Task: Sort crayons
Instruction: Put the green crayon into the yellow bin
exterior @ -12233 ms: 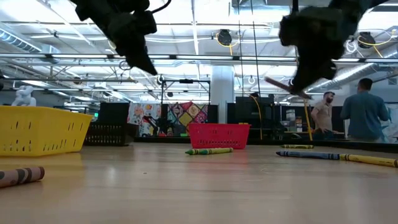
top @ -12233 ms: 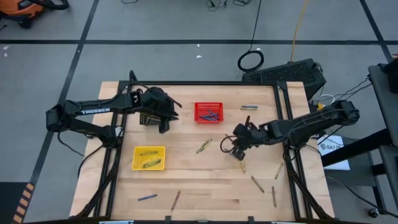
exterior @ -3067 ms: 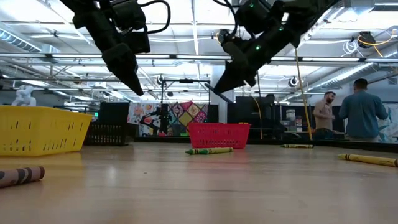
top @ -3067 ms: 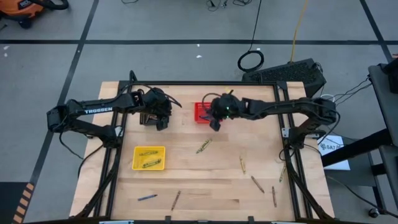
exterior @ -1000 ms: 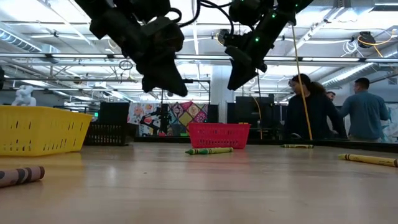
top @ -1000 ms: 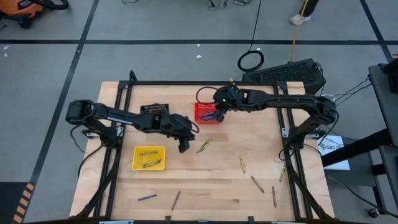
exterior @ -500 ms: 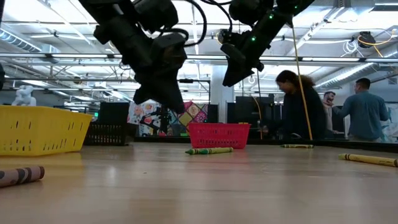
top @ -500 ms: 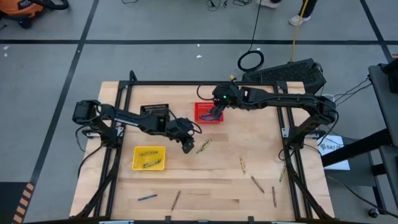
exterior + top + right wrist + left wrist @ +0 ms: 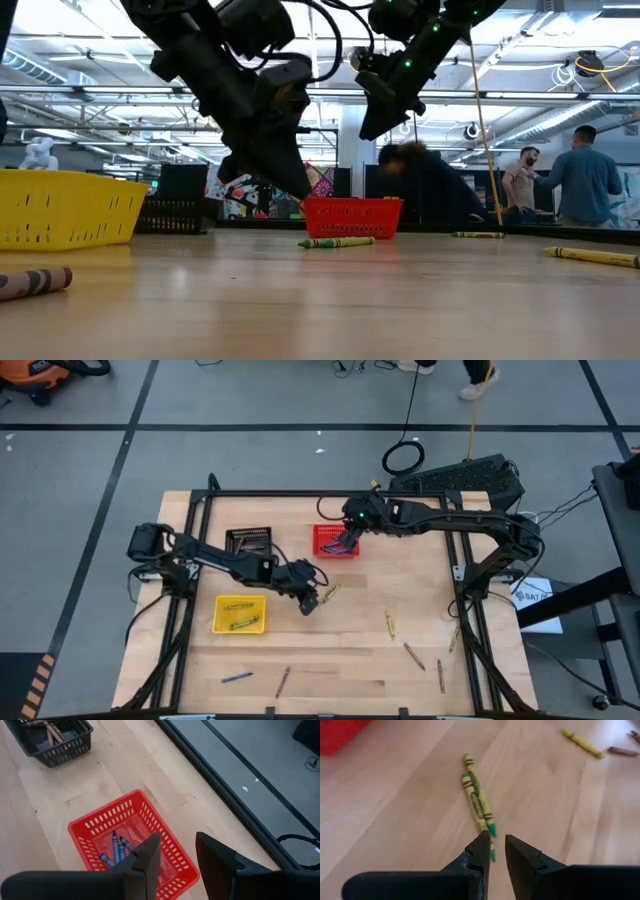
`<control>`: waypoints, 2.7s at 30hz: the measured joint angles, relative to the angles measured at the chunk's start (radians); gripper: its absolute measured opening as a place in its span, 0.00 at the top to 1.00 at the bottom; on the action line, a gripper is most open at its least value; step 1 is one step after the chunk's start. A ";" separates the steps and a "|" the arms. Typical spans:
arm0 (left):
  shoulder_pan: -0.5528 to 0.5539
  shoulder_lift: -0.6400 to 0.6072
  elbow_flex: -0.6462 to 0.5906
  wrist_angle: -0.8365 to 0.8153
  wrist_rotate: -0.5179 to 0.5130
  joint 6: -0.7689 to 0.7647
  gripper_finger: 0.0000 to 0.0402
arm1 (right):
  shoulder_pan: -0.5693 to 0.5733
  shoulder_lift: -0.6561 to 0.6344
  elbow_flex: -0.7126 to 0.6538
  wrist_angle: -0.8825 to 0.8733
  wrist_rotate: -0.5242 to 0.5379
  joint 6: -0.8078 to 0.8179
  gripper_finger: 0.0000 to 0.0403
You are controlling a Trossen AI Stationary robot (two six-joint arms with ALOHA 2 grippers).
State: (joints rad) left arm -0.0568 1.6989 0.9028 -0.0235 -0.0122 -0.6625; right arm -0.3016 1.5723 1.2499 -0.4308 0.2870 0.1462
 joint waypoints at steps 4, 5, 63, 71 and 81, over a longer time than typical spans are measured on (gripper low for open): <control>-0.013 0.040 0.000 0.026 -0.016 -0.012 0.84 | 0.000 0.000 0.000 -0.008 -0.001 -0.001 0.72; -0.018 0.049 0.000 0.044 -0.017 -0.006 0.84 | 0.000 0.000 0.000 -0.010 -0.001 -0.001 0.72; -0.028 0.261 0.224 -0.153 -0.090 0.119 0.84 | 0.000 0.001 -0.002 -0.050 -0.002 -0.035 0.72; -0.028 0.251 0.222 -0.120 -0.120 0.159 0.84 | 0.000 -0.002 0.004 -0.170 -0.004 -0.052 0.72; -0.028 0.250 0.229 -0.148 -0.123 0.276 0.84 | 0.054 -0.007 -0.025 -0.688 -0.150 0.202 0.72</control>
State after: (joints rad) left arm -0.0853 1.9491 1.1315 -0.1719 -0.1356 -0.3862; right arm -0.2472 1.5656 1.2246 -1.1187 0.1369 0.3485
